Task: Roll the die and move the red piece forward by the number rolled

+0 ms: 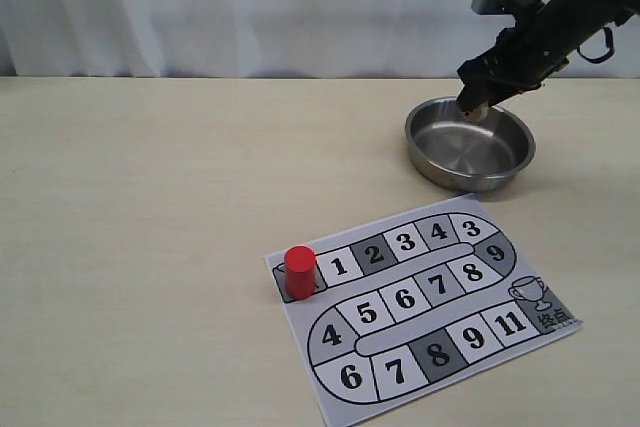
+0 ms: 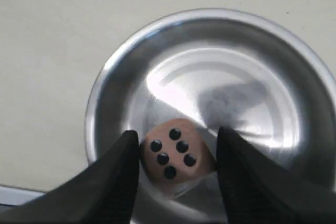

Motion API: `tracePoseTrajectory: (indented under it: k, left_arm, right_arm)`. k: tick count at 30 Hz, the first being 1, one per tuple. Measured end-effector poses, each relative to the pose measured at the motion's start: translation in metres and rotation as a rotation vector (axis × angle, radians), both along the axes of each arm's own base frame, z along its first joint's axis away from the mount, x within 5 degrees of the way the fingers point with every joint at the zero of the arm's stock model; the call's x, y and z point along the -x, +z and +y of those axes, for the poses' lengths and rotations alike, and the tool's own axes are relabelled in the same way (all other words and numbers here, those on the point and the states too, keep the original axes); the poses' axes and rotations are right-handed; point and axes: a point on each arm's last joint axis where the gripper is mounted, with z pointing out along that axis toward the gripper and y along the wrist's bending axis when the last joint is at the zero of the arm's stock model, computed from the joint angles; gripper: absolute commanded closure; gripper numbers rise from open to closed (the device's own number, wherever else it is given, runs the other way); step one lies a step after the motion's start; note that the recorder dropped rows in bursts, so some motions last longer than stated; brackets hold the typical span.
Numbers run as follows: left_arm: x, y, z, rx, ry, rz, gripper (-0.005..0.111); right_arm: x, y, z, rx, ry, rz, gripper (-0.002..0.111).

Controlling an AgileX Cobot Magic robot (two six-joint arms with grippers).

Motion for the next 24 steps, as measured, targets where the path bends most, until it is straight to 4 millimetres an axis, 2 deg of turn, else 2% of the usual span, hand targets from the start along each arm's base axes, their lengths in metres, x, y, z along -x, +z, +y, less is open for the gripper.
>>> tracePoseTrajectory:
  k: [3, 7, 17, 21, 24]
  left_arm:
    - [0.000, 0.000, 0.000, 0.000, 0.000, 0.000, 0.107]
    - [0.000, 0.000, 0.000, 0.000, 0.000, 0.000, 0.107]
    - [0.000, 0.000, 0.000, 0.000, 0.000, 0.000, 0.107]
    - [0.000, 0.000, 0.000, 0.000, 0.000, 0.000, 0.107]
    - [0.000, 0.000, 0.000, 0.000, 0.000, 0.000, 0.107]
  right_arm:
    - [0.015, 0.011, -0.001, 0.003, -0.040, 0.035, 0.104]
    - [0.043, 0.011, -0.006, 0.062, -0.096, 0.071, 0.104]
    - [0.129, 0.033, -0.029, 0.308, -0.279, -0.069, 0.104]
    - [0.152, 0.021, -0.032, 0.341, -0.301, -0.097, 0.104]
    - [0.164, 0.000, -0.030, 0.327, -0.298, -0.071, 0.104]
